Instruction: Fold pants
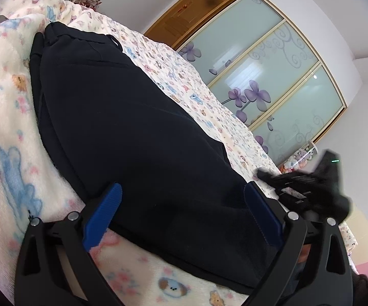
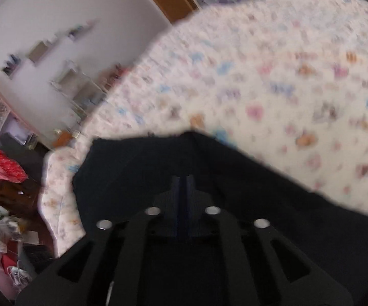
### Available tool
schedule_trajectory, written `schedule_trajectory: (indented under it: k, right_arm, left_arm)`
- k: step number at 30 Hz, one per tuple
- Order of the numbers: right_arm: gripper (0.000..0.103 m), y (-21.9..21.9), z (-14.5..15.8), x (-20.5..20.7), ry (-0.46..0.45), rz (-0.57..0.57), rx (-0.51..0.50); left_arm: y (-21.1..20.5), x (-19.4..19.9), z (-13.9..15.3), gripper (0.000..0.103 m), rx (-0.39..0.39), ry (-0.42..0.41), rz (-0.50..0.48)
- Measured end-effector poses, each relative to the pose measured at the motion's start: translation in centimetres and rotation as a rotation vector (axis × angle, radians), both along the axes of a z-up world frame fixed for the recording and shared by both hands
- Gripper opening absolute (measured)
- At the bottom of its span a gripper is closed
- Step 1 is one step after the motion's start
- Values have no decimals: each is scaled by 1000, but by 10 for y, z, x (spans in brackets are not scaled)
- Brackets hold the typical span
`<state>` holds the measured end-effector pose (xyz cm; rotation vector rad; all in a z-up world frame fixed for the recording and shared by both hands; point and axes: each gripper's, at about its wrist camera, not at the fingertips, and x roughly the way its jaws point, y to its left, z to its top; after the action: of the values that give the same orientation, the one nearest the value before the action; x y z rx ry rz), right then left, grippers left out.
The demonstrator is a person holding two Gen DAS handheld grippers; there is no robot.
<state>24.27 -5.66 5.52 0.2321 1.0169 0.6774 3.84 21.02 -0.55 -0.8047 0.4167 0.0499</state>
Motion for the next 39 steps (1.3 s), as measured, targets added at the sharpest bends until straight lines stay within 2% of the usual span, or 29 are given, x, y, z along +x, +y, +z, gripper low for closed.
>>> schedule_trajectory:
  k: [1,2,4,6,9,11,13,14,15,16,17,18,19,20,22,23,24,25,26,27,28,29,32,33,35,37,39]
  right_arm:
    - [18,5,-19,4,43,-29,-103]
    - [18,5,-34,6,77,-26,-119]
    - [18,-7,-30,-2,38,-46,-48]
    - [18,-29,-7,-13,-17,-47,36]
    - [19,-71,16,-22,-88,-110,94]
    - [19,-91,23,-24,-80,-150,113]
    - [19,-111,12,-23,-5,-154,126]
    - [19,-111,3,-19,16,-165,105]
    - [19,-119,-13,-15,40,-237,-6]
    - [8,-128,-26,-11,62,-293,-77]
    - [0,-148,-40,-7,110,-335,-38]
    - [0,-171,-50,-8,167,-384,90]
    - [0,-186,-54,-11,200,-432,169]
    - [0,-200,-52,-18,205,-471,204]
    - [0,-215,-37,-34,128,-464,213]
    - [4,-227,-27,-47,62,-464,223]
    - [9,-237,-23,-56,34,-479,232]
    - [25,-249,-23,-65,20,-511,229]
    - [37,-268,-30,-73,48,-578,176]
    - [30,-275,-41,-73,77,-582,174]
    - [17,-288,-48,-77,109,-571,200]
    - [18,-298,-48,-85,119,-587,200]
    - [19,-332,-16,-129,-10,-653,184]
    - [20,-350,-2,-149,-70,-694,177]
    - [26,-378,13,-178,-120,-802,143]
    - [26,-422,18,-209,-108,-959,100]
    - [26,-455,11,-230,-54,-1065,118]
  left_arm:
    - [0,-1,0,97,-3,-2,-1]
    - [0,-1,-1,97,-4,-4,-3]
    - [3,-3,-1,97,-16,-14,-9]
    - [4,-4,-1,97,-25,-23,-12]
    - [3,-3,0,98,-20,-21,-14]
    - [2,-2,1,98,-18,-19,-13]
    - [2,-2,1,98,-19,-19,-13]
    - [2,-2,1,98,-21,-20,-14]
    - [3,-2,1,98,-23,-22,-15]
    - [3,-2,1,98,-24,-24,-15]
    - [2,-2,1,98,-25,-26,-17]
    - [2,-3,0,98,-24,-27,-19]
    - [2,-3,0,98,-24,-30,-20]
    - [2,-3,0,98,-26,-33,-20]
    - [3,-3,0,98,-28,-35,-19]
    - [3,-3,0,98,-27,-34,-18]
    - [2,-2,0,98,-22,-31,-16]
    - [1,-2,0,98,-19,-29,-15]
    - [1,-2,0,98,-17,-27,-13]
    - [0,-2,0,99,-17,-28,-14]
    - [0,-2,0,99,-17,-28,-14]
    - [0,-3,0,99,-19,-31,-14]
    - [1,-4,-1,99,-28,-40,-16]
    - [1,-4,-1,99,-29,-42,-16]
    - [1,-4,-1,99,-28,-41,-18]
    - [0,-4,0,100,-23,-38,-18]
    - [0,-3,0,100,-21,-37,-18]
